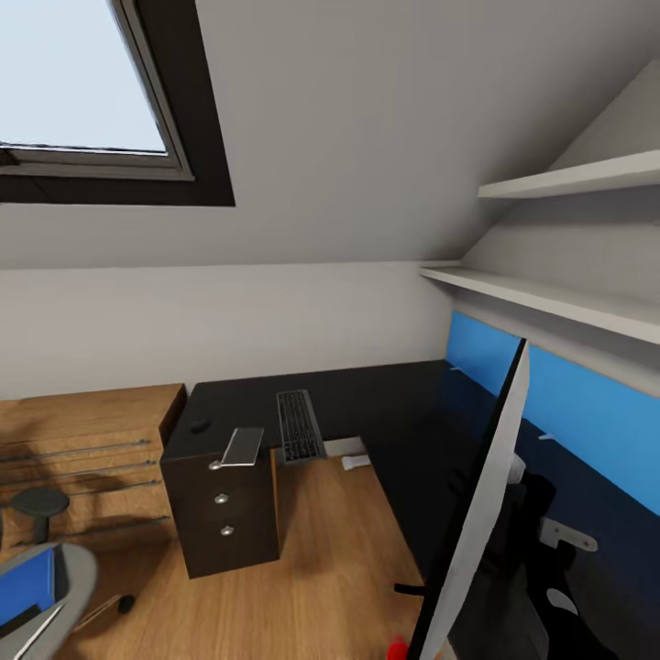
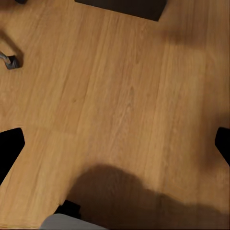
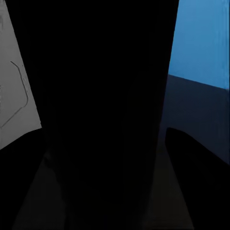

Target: In the bedroom, organize the workspace by keeping the computer under the desk, ensuring the monitor is on the desk, placing the keyboard on the desk next to the monitor, placing the mouse on the desk next to the keyboard, moving the folder from the swivel chair onto the desk next to the mouse, stacking the notebook on top of the folder with the pen on top of the notebook, and positioning the swivel chair next to the desk.

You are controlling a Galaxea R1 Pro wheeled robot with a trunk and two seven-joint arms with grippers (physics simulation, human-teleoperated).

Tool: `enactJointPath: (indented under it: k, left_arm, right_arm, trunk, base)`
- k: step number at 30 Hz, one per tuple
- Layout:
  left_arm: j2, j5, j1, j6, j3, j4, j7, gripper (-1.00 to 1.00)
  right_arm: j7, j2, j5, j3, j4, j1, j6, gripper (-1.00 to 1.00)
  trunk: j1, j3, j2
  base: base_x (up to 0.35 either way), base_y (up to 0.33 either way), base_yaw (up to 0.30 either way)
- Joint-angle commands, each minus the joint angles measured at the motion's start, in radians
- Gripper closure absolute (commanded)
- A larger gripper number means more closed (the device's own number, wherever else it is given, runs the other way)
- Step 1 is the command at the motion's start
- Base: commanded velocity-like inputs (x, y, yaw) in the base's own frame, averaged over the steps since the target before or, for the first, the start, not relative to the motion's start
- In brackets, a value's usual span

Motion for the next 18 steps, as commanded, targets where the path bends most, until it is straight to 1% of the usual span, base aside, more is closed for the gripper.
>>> enactJointPath:
  k: [1,13,18]
  left_arm:
    - [0.001,0.010,-0.001,-0.006,-0.008,0.000,0.008,-1.00]
    - [0.001,0.010,-0.001,-0.005,-0.008,0.000,0.008,-1.00]
    - [0.001,0.010,0.000,-0.006,-0.008,0.000,0.008,-1.00]
  right_arm:
    - [-0.006,0.000,0.011,0.002,0.000,-0.001,-0.002,1.00]
    - [-0.006,0.000,0.011,0.002,0.000,-0.002,-0.002,1.00]
    - [-0.006,0.000,0.011,0.003,0.000,-0.002,-0.002,1.00]
  trunk:
    - [0.000,-0.002,-0.002]
    - [0.000,-0.002,-0.002]
    - [0.000,-0.002,-0.002]
  base:
    - [-0.311,-0.165,0.000]
    - [-0.305,-0.171,0.000]
    - [-0.209,-0.223,0.000]
